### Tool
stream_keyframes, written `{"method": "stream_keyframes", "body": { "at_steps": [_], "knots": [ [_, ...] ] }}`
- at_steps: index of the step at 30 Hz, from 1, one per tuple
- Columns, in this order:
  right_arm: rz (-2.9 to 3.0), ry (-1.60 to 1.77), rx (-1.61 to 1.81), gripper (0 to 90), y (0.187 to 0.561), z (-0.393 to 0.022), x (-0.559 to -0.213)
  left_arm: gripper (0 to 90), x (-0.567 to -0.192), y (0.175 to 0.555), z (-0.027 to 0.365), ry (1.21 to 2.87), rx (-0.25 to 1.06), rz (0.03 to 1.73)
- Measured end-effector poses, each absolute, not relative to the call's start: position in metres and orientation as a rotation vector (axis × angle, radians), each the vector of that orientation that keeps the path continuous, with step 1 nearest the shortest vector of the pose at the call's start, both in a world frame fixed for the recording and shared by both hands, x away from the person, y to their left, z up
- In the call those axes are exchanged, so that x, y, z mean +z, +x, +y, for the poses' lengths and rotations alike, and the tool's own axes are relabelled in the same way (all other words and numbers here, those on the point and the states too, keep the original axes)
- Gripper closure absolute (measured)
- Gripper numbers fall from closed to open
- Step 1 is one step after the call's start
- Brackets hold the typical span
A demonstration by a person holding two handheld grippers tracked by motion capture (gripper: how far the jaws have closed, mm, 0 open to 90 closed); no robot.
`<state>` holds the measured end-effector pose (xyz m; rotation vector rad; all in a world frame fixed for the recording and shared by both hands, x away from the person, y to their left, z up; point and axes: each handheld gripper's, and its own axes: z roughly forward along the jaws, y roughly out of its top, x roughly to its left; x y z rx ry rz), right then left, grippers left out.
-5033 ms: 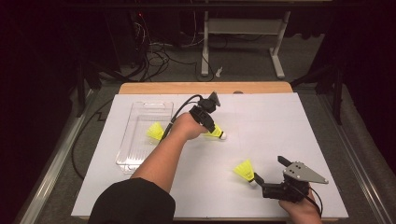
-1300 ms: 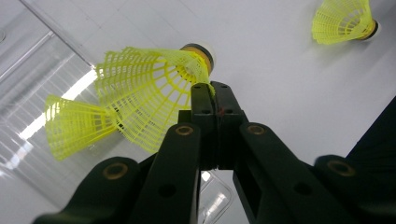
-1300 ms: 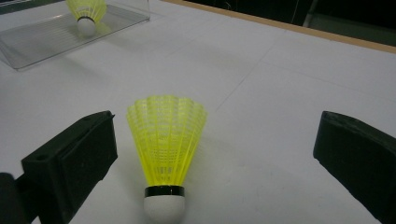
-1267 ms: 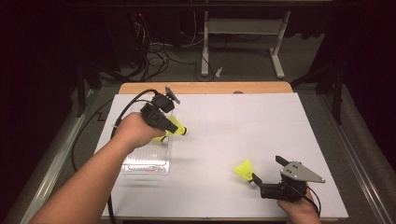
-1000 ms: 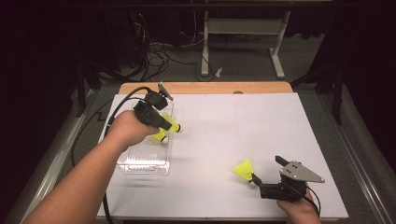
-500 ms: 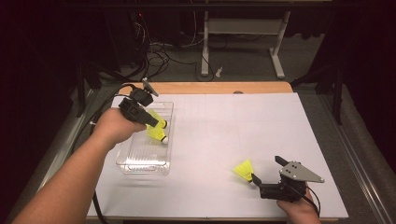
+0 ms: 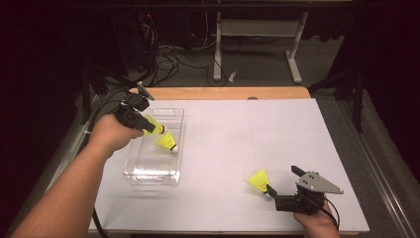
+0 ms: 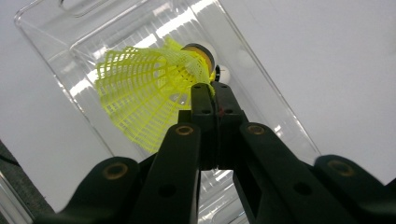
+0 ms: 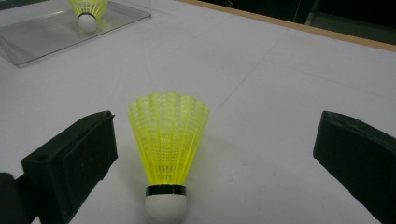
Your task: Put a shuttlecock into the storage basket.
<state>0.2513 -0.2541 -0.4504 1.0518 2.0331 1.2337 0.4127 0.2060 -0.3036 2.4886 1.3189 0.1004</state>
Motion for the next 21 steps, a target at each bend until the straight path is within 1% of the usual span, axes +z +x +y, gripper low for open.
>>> {"method": "stream_keyframes", "body": {
  "at_steps": [17, 21],
  "knots": [
    [2.046, 1.05, 1.227, 0.2, 0.252, -0.253, -0.452, 89.6, -0.309, 0.421, 0.223, 2.47, 0.116, 1.386],
    [2.045, 1.051, 1.228, 0.2, 0.251, -0.253, -0.452, 89.6, -0.305, 0.425, 0.226, 2.468, 0.127, 1.411]
  ]
}}
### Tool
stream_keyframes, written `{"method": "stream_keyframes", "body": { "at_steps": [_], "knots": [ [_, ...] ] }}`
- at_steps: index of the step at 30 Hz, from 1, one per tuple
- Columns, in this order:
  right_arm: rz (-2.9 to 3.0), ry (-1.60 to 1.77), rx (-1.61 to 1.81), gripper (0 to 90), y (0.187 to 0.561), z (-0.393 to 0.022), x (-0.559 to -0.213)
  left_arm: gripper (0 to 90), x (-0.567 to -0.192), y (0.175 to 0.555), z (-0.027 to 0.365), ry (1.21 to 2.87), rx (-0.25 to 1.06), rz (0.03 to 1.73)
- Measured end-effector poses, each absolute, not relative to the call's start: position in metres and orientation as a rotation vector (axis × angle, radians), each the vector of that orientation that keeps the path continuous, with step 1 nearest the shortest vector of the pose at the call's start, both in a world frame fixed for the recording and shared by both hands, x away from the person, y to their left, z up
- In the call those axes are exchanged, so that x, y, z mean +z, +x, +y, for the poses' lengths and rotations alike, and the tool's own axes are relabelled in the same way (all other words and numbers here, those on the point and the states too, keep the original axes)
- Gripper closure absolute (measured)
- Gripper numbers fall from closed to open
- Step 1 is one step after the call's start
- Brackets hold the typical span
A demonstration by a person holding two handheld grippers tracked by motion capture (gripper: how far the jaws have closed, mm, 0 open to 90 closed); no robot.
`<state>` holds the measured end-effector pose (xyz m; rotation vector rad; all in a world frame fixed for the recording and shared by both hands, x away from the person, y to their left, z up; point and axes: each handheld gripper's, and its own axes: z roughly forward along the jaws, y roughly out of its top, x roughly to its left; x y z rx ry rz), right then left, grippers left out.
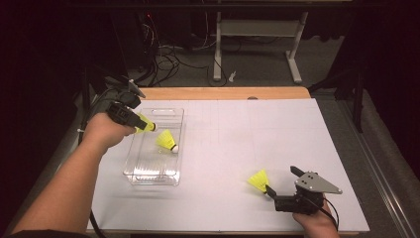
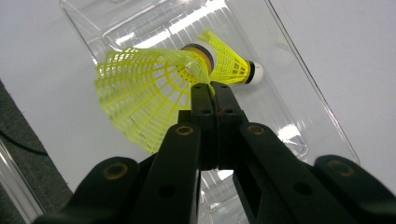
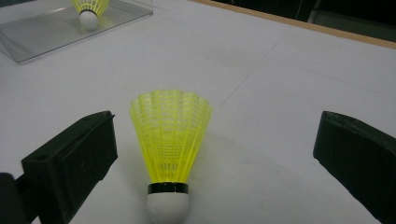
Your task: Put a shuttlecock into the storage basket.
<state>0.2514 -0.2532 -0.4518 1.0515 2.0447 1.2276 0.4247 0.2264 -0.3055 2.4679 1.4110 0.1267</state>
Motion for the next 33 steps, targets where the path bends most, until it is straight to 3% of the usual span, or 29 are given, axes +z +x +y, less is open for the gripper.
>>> {"method": "stream_keyframes", "body": {
  "at_steps": [33],
  "knots": [
    [2.05, 1.065, 1.228, 0.2, 0.252, -0.254, -0.454, 89.6, -0.354, 0.454, 0.217, 2.455, 0.137, 1.441]
  ]
}}
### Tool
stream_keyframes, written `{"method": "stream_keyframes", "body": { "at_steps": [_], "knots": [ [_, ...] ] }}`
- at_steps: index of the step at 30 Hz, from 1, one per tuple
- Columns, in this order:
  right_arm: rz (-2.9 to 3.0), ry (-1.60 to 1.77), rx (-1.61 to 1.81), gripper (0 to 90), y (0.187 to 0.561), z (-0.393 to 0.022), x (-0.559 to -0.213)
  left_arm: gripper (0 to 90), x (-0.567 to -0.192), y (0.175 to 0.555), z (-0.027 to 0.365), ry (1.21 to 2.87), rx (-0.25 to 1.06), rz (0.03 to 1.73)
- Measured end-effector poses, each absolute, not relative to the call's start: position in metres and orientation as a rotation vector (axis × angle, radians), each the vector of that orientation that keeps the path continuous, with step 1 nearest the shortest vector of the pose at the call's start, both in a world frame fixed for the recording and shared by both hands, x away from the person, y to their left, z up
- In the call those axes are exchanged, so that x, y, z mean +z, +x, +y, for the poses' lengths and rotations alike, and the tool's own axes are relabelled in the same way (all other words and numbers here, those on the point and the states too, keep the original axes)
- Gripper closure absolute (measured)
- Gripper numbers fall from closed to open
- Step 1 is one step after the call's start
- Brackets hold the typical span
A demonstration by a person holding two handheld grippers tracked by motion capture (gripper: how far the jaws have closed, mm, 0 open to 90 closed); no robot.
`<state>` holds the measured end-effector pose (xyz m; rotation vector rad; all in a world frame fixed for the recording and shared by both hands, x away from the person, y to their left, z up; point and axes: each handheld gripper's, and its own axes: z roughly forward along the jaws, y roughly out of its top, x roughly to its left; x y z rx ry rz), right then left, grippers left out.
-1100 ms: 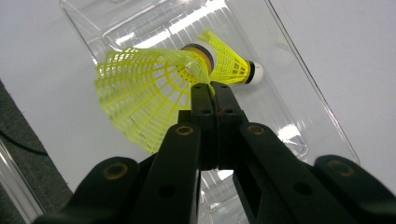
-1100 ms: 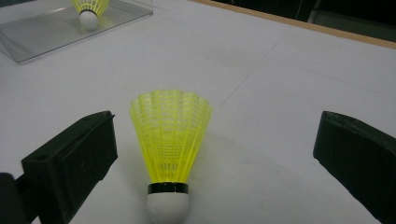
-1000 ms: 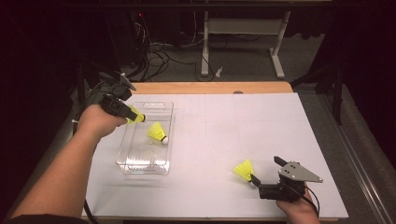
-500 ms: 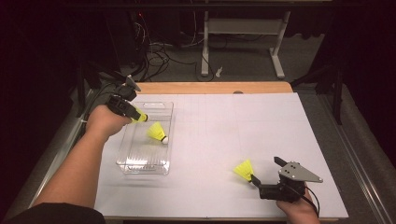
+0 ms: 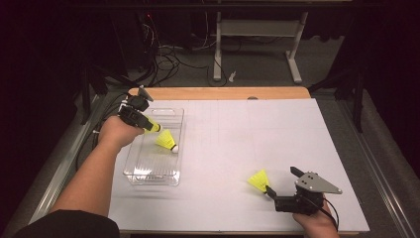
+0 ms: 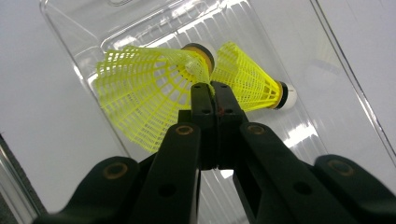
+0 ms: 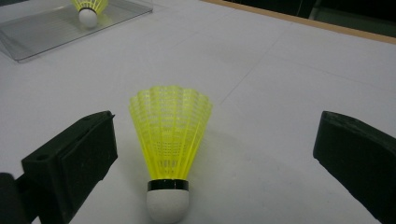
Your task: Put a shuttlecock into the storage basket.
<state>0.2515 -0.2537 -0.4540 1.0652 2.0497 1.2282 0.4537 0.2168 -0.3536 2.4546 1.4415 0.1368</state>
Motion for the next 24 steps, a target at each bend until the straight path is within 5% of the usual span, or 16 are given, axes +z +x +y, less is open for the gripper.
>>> {"method": "stream_keyframes", "body": {
  "at_steps": [24],
  "knots": [
    [2.059, 1.063, 1.221, 0.2, 0.252, -0.253, -0.455, 89.6, -0.382, 0.455, 0.225, 2.437, 0.137, 1.444]
  ]
}}
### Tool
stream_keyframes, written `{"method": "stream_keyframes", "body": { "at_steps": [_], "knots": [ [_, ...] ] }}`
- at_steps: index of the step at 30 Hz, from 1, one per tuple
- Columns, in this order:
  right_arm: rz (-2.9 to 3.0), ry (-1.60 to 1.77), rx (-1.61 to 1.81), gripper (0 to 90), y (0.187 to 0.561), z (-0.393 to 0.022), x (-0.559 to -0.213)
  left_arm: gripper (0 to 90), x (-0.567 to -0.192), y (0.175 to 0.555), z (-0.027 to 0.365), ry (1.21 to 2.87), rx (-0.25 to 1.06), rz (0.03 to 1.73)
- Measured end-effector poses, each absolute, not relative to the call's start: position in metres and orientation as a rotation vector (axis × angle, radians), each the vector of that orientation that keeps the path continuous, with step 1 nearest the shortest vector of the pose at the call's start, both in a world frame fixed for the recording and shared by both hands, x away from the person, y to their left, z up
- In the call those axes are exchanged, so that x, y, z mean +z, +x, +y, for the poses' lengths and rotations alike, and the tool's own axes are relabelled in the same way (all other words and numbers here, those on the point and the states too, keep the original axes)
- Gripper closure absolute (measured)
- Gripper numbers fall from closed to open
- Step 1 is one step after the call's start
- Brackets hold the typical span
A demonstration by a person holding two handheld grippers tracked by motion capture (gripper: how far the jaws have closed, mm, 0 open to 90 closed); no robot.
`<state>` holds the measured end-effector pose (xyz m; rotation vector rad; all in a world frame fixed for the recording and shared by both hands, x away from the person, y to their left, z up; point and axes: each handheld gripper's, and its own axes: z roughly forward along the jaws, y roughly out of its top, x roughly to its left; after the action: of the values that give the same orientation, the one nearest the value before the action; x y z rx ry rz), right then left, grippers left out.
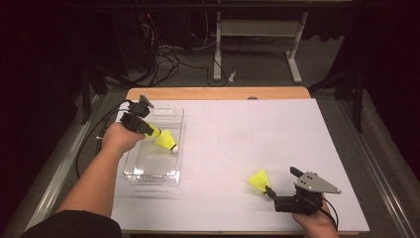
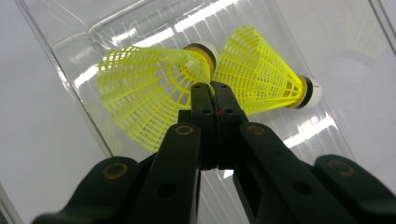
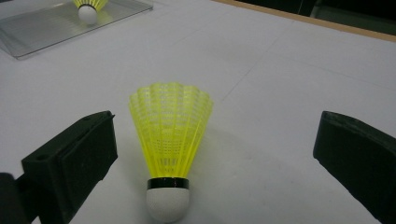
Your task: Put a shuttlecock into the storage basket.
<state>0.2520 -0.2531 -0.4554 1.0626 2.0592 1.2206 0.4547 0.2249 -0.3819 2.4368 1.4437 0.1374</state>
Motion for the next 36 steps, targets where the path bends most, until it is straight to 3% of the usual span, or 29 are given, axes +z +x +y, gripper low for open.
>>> {"method": "stream_keyframes", "body": {
  "at_steps": [36],
  "knots": [
    [2.071, 1.052, 1.214, 0.2, 0.252, -0.25, -0.456, 83.6, -0.397, 0.444, 0.238, 2.476, 0.019, 1.496]
  ]
}}
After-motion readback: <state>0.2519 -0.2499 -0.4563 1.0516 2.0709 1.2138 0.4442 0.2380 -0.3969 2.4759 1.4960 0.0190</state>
